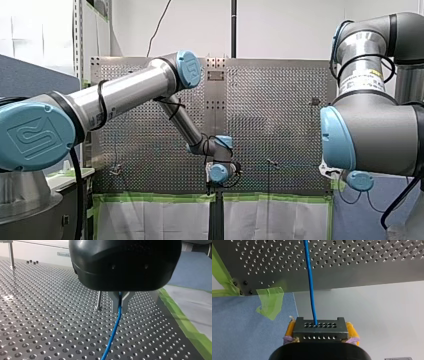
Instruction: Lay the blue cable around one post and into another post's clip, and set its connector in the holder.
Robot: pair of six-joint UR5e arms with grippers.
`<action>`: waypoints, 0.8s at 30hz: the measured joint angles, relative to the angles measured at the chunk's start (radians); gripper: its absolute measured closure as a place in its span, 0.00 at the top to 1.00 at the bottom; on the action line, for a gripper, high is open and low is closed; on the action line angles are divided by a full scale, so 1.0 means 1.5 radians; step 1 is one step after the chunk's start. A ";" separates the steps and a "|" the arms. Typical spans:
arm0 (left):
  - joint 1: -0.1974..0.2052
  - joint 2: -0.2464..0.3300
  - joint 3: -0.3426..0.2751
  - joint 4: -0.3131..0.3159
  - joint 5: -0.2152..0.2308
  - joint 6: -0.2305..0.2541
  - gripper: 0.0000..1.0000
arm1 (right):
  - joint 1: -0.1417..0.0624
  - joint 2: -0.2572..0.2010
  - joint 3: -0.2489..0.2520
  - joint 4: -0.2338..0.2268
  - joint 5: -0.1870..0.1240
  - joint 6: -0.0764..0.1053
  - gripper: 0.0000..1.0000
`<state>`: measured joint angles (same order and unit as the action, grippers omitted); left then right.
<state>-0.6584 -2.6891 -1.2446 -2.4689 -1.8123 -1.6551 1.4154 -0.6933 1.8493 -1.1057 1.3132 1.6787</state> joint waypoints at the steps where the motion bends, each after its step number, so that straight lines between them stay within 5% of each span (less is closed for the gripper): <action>1: 0.000 0.000 0.001 0.000 0.000 0.000 0.00 | 0.000 0.000 -0.001 0.001 0.000 0.000 0.00; 24: 0.000 0.000 0.012 -0.001 -0.005 -0.001 0.00 | 0.007 0.002 -0.036 0.019 -0.009 0.003 0.00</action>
<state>-0.6584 -2.6895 -1.2272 -2.4710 -1.8200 -1.6566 1.4254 -0.6900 1.7948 -1.0771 1.2993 1.6838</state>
